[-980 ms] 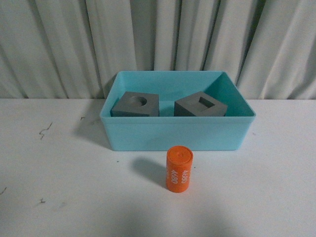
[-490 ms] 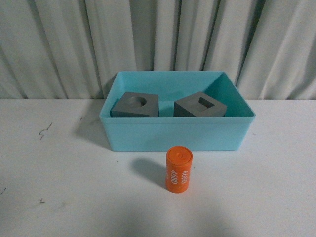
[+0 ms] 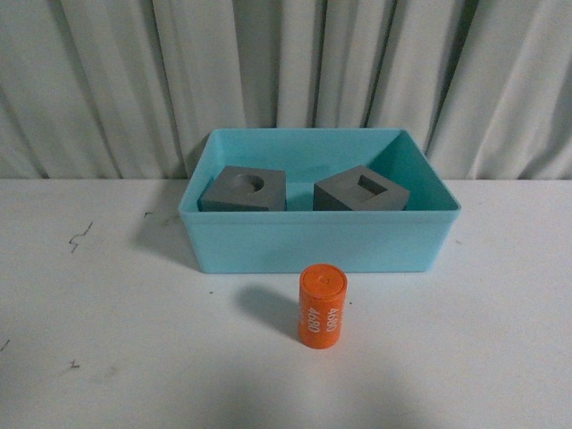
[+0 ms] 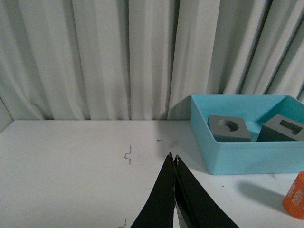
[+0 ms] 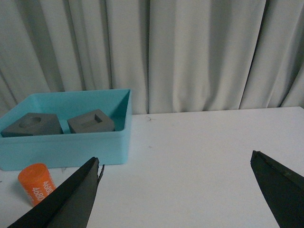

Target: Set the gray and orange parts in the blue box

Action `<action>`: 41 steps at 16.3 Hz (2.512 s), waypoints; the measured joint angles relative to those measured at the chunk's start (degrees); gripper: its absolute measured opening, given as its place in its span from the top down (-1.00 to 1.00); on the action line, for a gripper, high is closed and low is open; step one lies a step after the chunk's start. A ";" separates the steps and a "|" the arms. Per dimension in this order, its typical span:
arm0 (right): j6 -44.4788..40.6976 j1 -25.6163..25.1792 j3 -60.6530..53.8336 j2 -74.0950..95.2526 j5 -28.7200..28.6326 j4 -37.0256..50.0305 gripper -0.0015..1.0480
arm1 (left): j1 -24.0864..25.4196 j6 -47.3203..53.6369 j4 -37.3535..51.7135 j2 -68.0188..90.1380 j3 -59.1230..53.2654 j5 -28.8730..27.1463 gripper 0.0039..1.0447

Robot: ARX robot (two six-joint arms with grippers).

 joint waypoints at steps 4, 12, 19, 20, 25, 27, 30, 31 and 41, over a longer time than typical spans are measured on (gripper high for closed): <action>0.02 0.00 0.00 0.00 -0.02 0.07 -0.87 | -9.42 0.24 -9.49 -10.88 -1.97 -9.14 0.97; 0.00 0.00 0.00 0.00 -0.04 -0.02 -0.87 | -9.03 0.24 -9.22 -10.88 -1.97 -9.35 0.27; 2.54 -0.68 20.44 43.06 -15.61 5.70 -0.87 | -9.03 0.28 -9.20 -10.88 -1.97 -9.35 -0.87; 0.13 2.54 24.00 50.95 -16.87 10.34 -0.87 | -9.03 0.28 -9.20 -10.88 -1.97 -9.33 -0.88; -11.30 16.90 32.22 76.32 -16.98 18.88 -0.87 | -9.03 0.28 -9.20 -10.88 -1.97 -9.35 -0.88; -13.84 21.81 37.48 88.04 -12.87 22.53 -0.87 | -9.03 0.28 -9.20 -10.88 -1.95 -9.35 -0.88; -12.50 21.81 41.86 98.62 -9.25 23.63 -0.87 | -9.03 0.28 -9.20 -10.88 -1.97 -9.33 -0.88; -11.34 21.84 43.17 100.61 -9.05 23.93 -0.87 | -9.03 0.28 -9.20 -10.88 -1.95 -9.33 -0.88; -9.90 27.43 50.80 112.91 -4.20 24.35 -0.87 | -9.03 0.28 -9.20 -10.88 -1.97 -9.33 -0.88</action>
